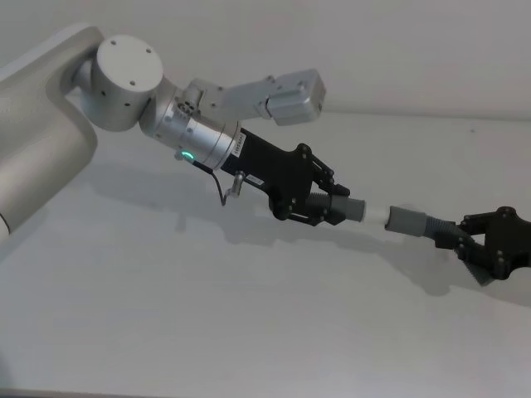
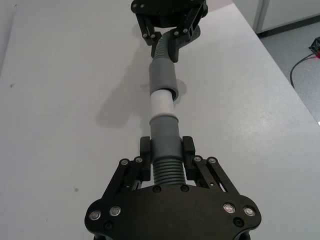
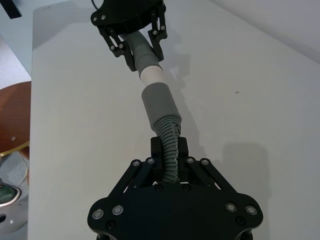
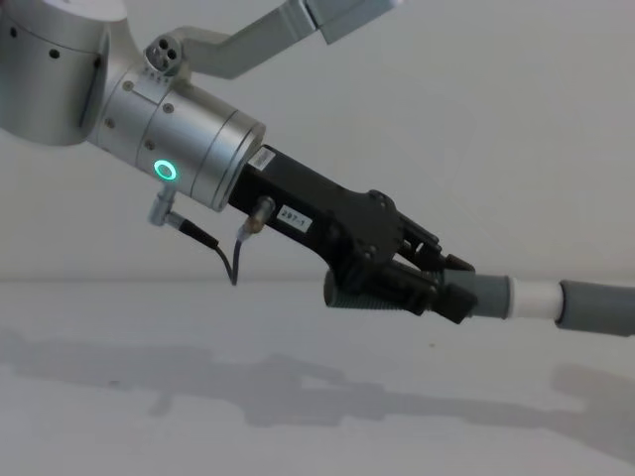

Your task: Use both hands to pick up one end of the pipe from the table, align the ends, and insert them.

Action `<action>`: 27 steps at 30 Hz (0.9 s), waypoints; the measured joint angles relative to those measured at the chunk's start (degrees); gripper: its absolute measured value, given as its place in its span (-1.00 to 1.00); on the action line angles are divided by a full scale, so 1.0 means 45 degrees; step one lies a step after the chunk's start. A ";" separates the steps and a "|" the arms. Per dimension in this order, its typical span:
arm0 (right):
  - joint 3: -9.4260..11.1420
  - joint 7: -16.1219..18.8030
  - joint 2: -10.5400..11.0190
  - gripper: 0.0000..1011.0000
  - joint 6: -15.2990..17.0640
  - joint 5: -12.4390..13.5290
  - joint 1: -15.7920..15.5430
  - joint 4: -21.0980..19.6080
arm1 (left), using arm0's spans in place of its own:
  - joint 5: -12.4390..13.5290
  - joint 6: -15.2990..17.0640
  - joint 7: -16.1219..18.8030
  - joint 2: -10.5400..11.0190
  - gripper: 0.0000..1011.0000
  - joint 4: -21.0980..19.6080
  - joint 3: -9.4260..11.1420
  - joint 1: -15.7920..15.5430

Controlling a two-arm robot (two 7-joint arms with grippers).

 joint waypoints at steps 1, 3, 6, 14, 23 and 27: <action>0.0000 0.0000 0.0001 -0.67 0.0000 0.0000 0.0001 0.0000 | -0.0010 -0.0013 -0.0016 -0.0006 -0.30 0.0010 0.0003 -0.0006; -0.0001 0.0000 0.0001 -0.67 0.0000 0.0000 0.0001 0.0000 | -0.0054 -0.0062 -0.0086 -0.0047 -0.30 0.0073 0.0023 -0.0038; -0.0001 0.0000 0.0002 -0.67 0.0000 0.0001 0.0003 0.0002 | -0.0105 -0.0107 -0.0146 -0.0077 -0.30 0.0122 0.0041 -0.0060; -0.0005 0.0002 -0.0009 -0.67 -0.0008 0.0014 0.0014 -0.0006 | -0.0368 -0.0255 -0.0409 -0.0216 -0.30 0.0256 0.0131 -0.0135; -0.0005 0.0003 -0.0004 -0.67 -0.0007 0.0014 0.0014 -0.0004 | -0.0482 -0.0295 -0.0531 -0.0239 -0.30 0.0318 0.0212 -0.0194; -0.0003 0.0003 0.0000 -0.67 -0.0004 0.0014 0.0013 -0.0002 | -0.0505 -0.0303 -0.0553 -0.0244 -0.30 0.0326 0.0223 -0.0203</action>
